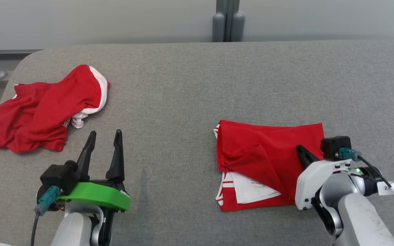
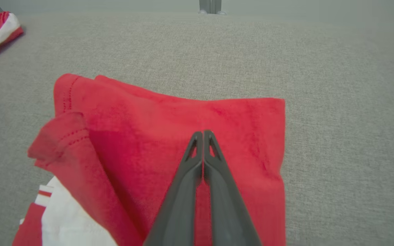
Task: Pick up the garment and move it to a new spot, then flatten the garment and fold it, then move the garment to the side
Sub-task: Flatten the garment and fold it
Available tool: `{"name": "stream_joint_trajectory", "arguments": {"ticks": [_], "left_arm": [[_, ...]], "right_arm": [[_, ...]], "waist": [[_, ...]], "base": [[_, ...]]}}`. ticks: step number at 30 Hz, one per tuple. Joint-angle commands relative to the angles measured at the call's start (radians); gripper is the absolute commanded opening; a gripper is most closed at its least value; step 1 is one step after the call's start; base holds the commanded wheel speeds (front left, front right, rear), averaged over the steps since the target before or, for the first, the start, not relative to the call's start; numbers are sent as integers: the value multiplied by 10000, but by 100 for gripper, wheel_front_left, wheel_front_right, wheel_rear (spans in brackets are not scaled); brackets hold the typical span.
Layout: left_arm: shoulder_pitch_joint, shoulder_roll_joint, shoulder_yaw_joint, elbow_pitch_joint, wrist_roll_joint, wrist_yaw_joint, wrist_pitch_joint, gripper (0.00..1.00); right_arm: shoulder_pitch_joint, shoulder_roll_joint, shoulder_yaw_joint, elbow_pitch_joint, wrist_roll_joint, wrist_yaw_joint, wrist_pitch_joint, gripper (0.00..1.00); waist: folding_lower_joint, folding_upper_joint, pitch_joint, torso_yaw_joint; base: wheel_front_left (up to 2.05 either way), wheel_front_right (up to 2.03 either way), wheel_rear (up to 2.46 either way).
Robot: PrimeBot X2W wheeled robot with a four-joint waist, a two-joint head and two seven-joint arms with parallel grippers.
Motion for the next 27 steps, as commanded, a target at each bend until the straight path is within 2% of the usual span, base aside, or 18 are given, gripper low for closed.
{"name": "stream_joint_trajectory", "arguments": {"ticks": [1,5,9,13,17,18,19,21,27], "left_arm": [[-84,103,-27,-1,101,-21,1,100],[-146,165,-68,30,92,-21,1,100],[-216,206,-87,43,137,-21,1,100],[-222,240,-97,42,142,-21,1,100],[-181,266,-30,71,159,-21,3,100],[-141,268,-5,82,160,-21,1,100],[-103,268,16,94,164,-21,1,100],[-24,267,67,118,172,-21,1,100],[134,272,218,215,173,-21,1,100]], "right_arm": [[-14,-41,245,228,-12,-11,56,0],[-103,-43,1150,690,353,-11,282,0],[-76,-143,2916,816,1143,-11,680,0],[92,-202,4706,277,2545,-11,1139,0],[62,-442,5504,-715,3834,-11,1057,0],[-10,-525,5513,-992,3972,-11,879,39],[-65,-574,5407,-1204,4007,-11,669,100],[-129,-663,5058,-1611,3866,-9,122,100],[-53,-666,3066,-2281,2328,-13,-1673,100]], "waist": [[0,0,6,26],[0,0,-1,65],[0,0,-9,49],[0,0,-37,-11],[0,0,-118,-110],[0,0,-148,-142],[0,0,-180,-167],[0,0,-262,-219],[0,0,-524,-381]], "base": [[0,0,0],[0,0,0],[0,0,0],[0,0,0],[0,0,0],[0,0,0],[0,0,0],[0,0,0],[0,0,0]]}}
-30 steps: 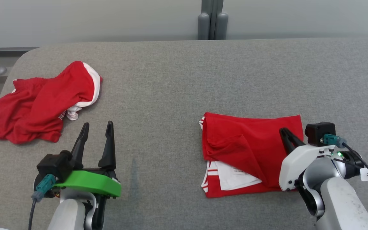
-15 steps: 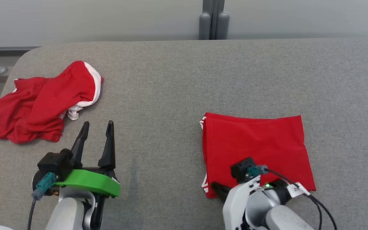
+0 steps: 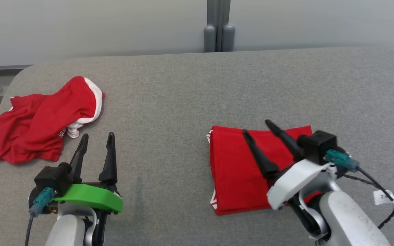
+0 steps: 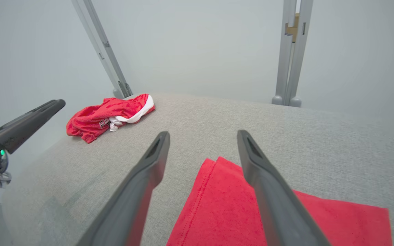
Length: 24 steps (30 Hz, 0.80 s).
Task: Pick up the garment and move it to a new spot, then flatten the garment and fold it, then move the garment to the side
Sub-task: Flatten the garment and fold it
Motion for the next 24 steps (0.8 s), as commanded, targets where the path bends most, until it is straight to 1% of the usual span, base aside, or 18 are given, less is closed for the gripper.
{"name": "stream_joint_trajectory", "arguments": {"ticks": [1,5,9,19,24], "left_arm": [[169,45,57,40,12,-21,3,100],[287,26,107,96,81,-21,3,100],[424,28,148,171,134,-21,3,100],[491,11,133,403,215,-21,5,100],[545,0,134,475,266,-21,3,100]], "right_arm": [[150,75,-459,-54,-313,-13,-250,100],[390,107,-1584,87,-1065,-11,-420,100],[498,9,-2337,350,-1403,-11,-479,100],[497,-510,-3454,1541,-1334,-13,-1070,100],[578,-482,-3765,2027,-1304,-13,-1216,100]], "waist": [[0,0,-142,-96],[0,0,-339,-183],[0,0,-503,-280],[0,0,-742,-359],[0,0,-850,-318]], "base": [[0,0,0],[0,0,0],[0,0,0],[0,0,0],[0,0,0]]}}
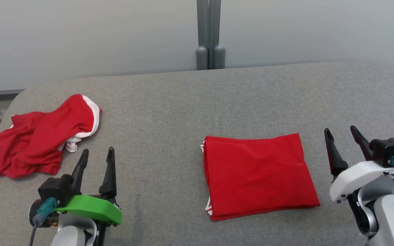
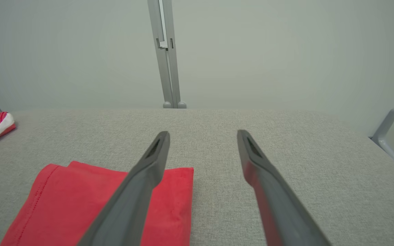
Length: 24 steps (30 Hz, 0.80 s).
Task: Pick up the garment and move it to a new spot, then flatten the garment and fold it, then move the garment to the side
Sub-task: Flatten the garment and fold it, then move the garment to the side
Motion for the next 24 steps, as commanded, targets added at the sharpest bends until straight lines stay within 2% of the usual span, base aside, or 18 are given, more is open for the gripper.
{"name": "stream_joint_trajectory", "arguments": {"ticks": [1,24], "left_arm": [[181,11,27,8,77,-21,1,100],[193,85,90,-45,149,27,2,100]], "right_arm": [[117,20,-54,97,33,-11,-73,100],[58,230,10,495,-27,-11,303,100]], "waist": [[0,0,-40,16],[0,0,7,9]], "base": [[0,0,0],[0,0,0]]}}
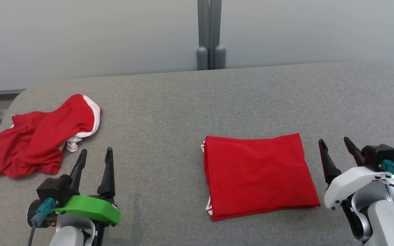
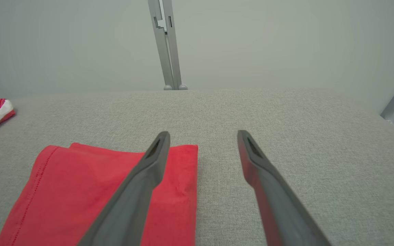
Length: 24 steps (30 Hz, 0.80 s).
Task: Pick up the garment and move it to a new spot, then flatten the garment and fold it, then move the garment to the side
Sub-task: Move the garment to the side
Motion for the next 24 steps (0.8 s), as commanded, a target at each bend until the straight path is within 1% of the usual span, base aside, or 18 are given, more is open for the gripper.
{"name": "stream_joint_trajectory", "arguments": {"ticks": [1,3,7,9,12,19,24], "left_arm": [[178,59,34,-61,67,32,3,100],[181,67,68,-110,64,53,2,100],[73,79,93,-249,127,65,3,100],[-49,47,82,-347,160,68,2,100],[-247,-15,22,-465,225,61,2,100],[-650,9,-61,-549,235,20,2,100],[-871,-1,-65,-601,229,0,2,100]], "right_arm": [[-150,-64,93,37,-5,-11,181,100],[-360,-89,223,136,135,-11,676,100],[-849,-298,520,561,429,-11,2554,100],[-1146,-362,499,801,627,-14,3524,100],[-1536,-457,643,1073,890,-8,4479,100],[-2250,-477,1061,2050,1449,-8,5618,100],[-2661,-555,1701,2669,2006,-5,5927,100]], "waist": [[0,-1,48,-33],[0,-1,118,-93],[0,-1,370,-154],[0,-1,562,-154],[0,-1,904,-93],[0,-1,1689,168],[0,-1,2052,345]], "base": [[0,0,0],[0,0,0],[0,0,0],[0,0,0],[0,0,0],[0,0,0],[0,0,0]]}}
